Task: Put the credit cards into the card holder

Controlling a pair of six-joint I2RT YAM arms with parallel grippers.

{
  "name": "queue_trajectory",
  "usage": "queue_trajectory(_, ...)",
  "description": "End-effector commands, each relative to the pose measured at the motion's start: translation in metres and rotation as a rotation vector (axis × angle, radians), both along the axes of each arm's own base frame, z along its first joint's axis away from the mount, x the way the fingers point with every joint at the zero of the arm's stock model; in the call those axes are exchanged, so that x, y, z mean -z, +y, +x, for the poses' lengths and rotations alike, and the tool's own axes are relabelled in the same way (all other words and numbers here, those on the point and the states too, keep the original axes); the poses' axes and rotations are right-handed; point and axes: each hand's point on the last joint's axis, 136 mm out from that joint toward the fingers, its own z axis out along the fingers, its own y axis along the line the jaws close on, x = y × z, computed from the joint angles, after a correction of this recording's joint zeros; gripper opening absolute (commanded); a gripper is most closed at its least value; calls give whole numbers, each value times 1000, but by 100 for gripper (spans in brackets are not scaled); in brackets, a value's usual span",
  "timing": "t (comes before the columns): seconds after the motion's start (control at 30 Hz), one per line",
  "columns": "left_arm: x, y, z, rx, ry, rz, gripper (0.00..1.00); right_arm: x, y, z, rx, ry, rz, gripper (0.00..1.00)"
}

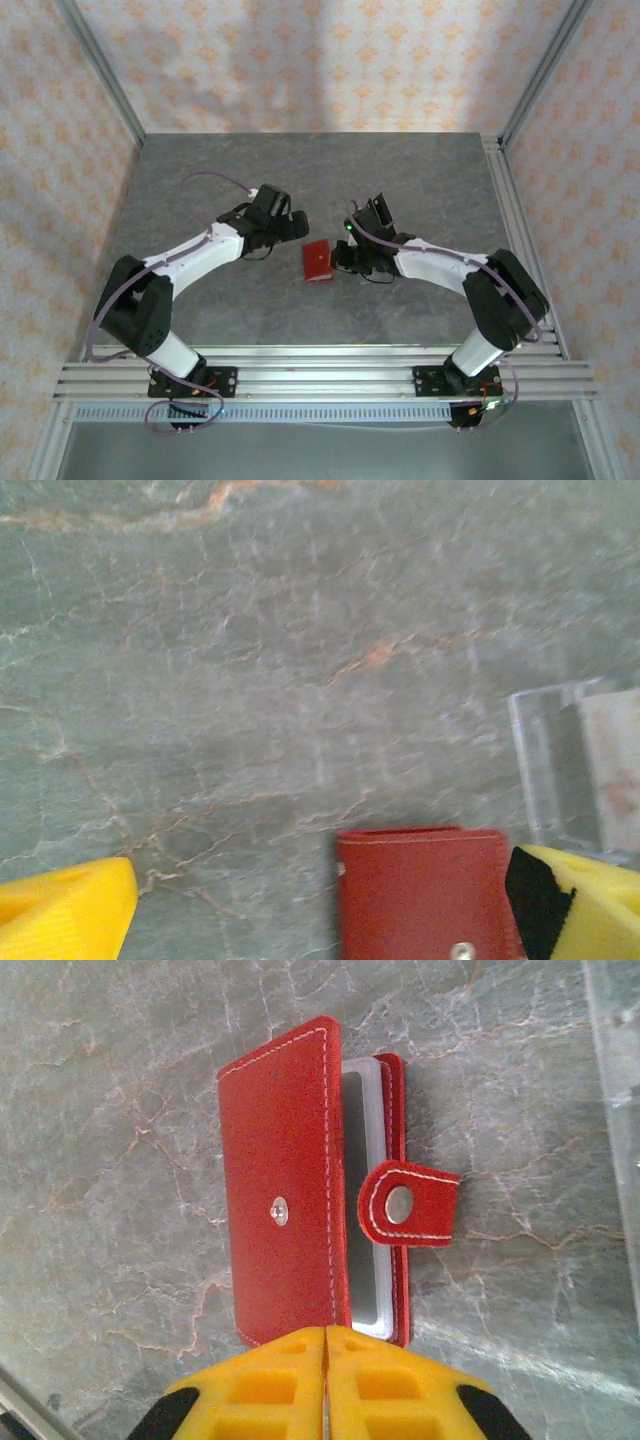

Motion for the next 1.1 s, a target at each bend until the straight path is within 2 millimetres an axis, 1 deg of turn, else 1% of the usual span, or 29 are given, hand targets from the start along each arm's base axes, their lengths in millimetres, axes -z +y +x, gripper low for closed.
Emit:
queue_trajectory(0.0, 20, 6, -9, 106, 76, 136, 96, 7, 10, 8, -1, 1, 6, 7)
queue_trajectory(0.13, 29, 1, -7, 158, 97, 169, 96, 26, 17, 11, -8, 33, -6, 6)
queue_trajectory(0.23, 35, -4, -7, 193, 111, 197, 96, 33, 19, 12, -12, 43, -13, 6)
queue_trajectory(0.43, 41, -13, -5, 228, 106, 215, 96, 38, 18, 9, -17, 53, -19, 6)
queue_trajectory(0.7, 54, -12, 3, 208, 116, 251, 96, 44, 17, 8, -17, 63, -29, 5)
queue_trajectory(0.83, 60, -17, 9, 216, 111, 249, 96, 43, 18, 8, -22, 65, -30, 6)
queue_trajectory(0.9, 59, -19, 12, 219, 95, 241, 96, 44, 18, 7, -25, 68, -31, 5)
queue_trajectory(0.97, 59, -18, 14, 220, 99, 252, 96, 44, 17, 7, -26, 68, -34, 5)
queue_trajectory(1.07, 64, -14, 12, 214, 118, 276, 96, 39, 18, 8, -31, 60, -34, 5)
